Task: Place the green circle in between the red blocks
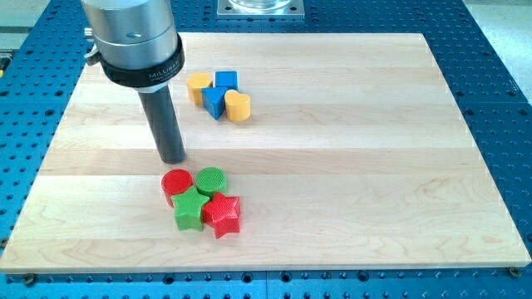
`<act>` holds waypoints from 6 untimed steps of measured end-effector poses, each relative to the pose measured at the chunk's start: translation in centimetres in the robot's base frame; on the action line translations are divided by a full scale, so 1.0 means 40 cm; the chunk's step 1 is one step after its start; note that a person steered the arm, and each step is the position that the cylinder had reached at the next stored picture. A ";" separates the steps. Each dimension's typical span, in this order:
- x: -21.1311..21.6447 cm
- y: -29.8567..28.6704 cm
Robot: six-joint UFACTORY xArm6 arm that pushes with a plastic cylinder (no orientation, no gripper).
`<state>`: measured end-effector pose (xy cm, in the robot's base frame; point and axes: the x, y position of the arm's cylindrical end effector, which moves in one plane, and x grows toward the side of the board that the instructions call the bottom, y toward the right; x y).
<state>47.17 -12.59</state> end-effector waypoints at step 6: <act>0.136 0.250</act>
